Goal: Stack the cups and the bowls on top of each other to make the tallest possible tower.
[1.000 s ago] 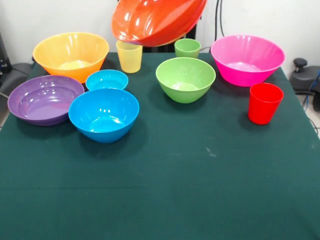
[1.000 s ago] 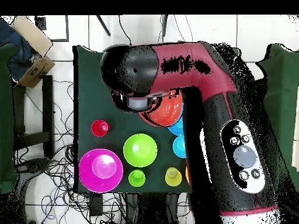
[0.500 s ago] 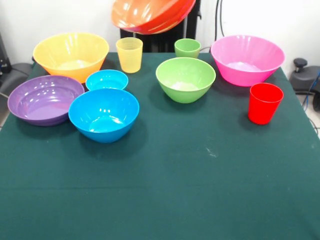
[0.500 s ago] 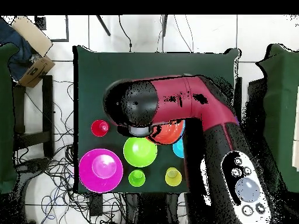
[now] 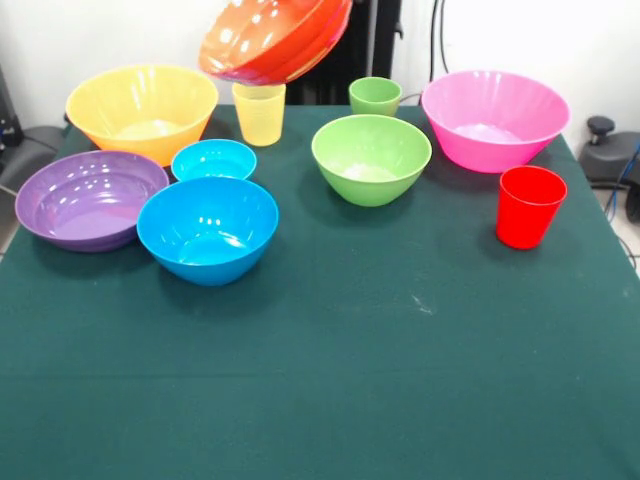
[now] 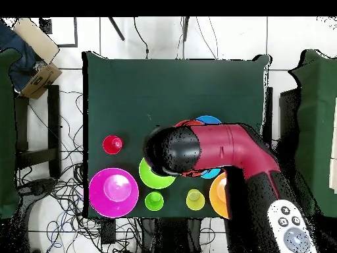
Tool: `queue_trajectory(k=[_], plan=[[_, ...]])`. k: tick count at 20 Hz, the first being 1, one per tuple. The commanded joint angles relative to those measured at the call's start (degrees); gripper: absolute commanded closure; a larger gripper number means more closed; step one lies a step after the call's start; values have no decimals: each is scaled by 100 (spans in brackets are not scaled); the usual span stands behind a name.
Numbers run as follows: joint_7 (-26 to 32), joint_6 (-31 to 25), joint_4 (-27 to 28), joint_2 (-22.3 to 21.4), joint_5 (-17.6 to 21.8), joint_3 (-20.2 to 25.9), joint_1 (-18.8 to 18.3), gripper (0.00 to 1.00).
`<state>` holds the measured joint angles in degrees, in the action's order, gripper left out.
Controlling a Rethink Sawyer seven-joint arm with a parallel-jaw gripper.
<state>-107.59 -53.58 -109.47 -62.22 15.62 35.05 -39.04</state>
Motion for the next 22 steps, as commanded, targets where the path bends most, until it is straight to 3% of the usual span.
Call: queue_trajectory(k=[1, 5, 10, 22], plan=[[535, 623, -1026, -43, -1, 167, -144, 100], [626, 746, -1175, -77, 190, 173, -256, 100], [840, 986, -1397, -169, 161, 392, -569, 100], [1192, 989, -1079, 267, 639, 599, -1071, 100]])
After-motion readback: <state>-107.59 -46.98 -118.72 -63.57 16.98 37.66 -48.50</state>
